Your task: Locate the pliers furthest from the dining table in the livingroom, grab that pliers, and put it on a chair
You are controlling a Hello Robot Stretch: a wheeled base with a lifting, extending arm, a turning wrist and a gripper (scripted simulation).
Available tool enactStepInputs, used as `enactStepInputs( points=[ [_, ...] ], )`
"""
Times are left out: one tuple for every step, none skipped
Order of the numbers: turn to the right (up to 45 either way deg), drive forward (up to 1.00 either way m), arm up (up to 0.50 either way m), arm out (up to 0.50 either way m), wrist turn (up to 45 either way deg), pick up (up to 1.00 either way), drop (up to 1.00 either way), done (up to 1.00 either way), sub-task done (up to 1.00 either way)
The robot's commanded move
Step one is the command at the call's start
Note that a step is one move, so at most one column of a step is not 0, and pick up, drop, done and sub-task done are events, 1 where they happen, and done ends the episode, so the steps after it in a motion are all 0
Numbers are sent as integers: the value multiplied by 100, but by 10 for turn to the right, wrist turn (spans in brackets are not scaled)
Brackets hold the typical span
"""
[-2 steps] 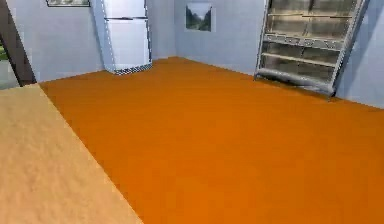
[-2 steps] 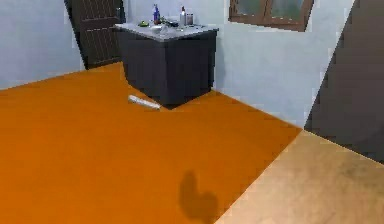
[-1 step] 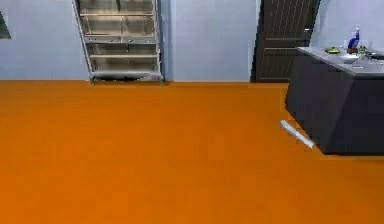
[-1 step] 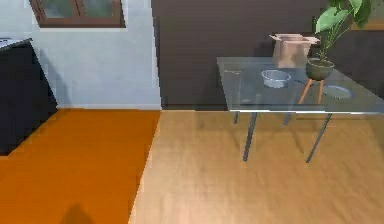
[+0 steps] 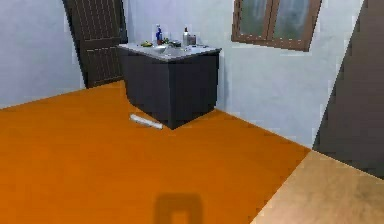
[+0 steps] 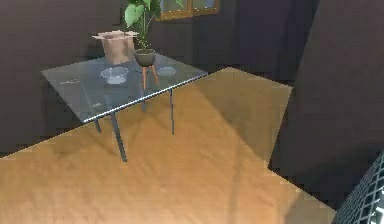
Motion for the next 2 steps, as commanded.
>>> enactStepInputs(
  points=[
    [270, 0, 0, 0, 0, 0, 0, 0, 0],
    [0, 5, 0, 0, 0, 0, 0, 0, 0]
  ],
)
